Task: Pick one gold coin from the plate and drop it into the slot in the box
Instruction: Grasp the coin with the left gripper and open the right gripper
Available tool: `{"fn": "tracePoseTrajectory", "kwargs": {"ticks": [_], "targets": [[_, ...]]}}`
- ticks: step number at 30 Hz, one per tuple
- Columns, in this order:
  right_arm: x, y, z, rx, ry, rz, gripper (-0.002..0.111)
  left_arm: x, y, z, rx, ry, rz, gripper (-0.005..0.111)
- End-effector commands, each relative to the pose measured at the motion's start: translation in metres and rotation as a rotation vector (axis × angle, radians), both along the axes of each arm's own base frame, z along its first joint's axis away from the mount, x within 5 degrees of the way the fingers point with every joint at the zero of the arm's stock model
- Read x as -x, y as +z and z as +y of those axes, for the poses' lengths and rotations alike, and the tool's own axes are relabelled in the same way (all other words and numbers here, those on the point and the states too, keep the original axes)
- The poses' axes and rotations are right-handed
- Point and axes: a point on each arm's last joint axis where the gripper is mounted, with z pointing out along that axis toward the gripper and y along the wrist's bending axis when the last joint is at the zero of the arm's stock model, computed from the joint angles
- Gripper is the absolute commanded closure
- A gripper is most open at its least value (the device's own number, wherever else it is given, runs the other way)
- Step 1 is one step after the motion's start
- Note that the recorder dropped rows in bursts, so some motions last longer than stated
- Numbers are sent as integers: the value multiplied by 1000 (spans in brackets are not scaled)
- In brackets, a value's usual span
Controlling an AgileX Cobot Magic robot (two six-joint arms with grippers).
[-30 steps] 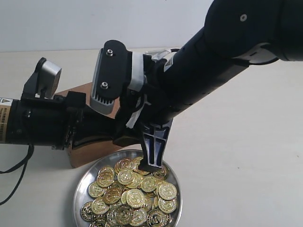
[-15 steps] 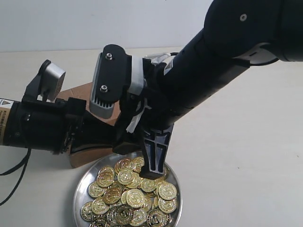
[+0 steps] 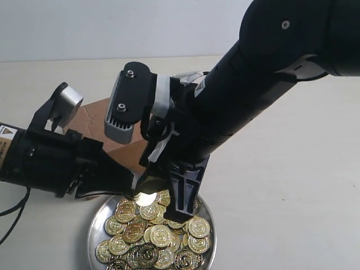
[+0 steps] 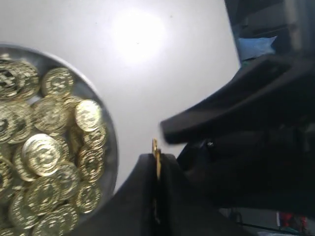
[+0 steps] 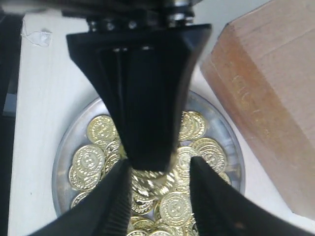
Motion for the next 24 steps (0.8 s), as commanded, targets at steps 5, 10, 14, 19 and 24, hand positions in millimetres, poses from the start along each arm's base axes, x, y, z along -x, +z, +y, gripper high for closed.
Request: {"fn": "tracePoseTrajectory", "kwargs": {"ticks": [5, 10, 14, 19, 24], "targets": [[-2, 2, -3, 6, -29, 5, 64, 2, -5, 2, -54, -22, -17, 107], [-4, -3, -10, 89, -82, 11, 64, 2, -5, 2, -52, -50, -59, 107], [-4, -3, -10, 86, -93, 21, 65, 2, -5, 2, -51, -68, -85, 107], [-3, -7, -10, 102, -119, 71, 65, 7, -2, 0, -2, -231, -272, 107], [2, -9, -11, 127, -95, 117, 65, 7, -1, 0, 17, -397, -547, 107]]}}
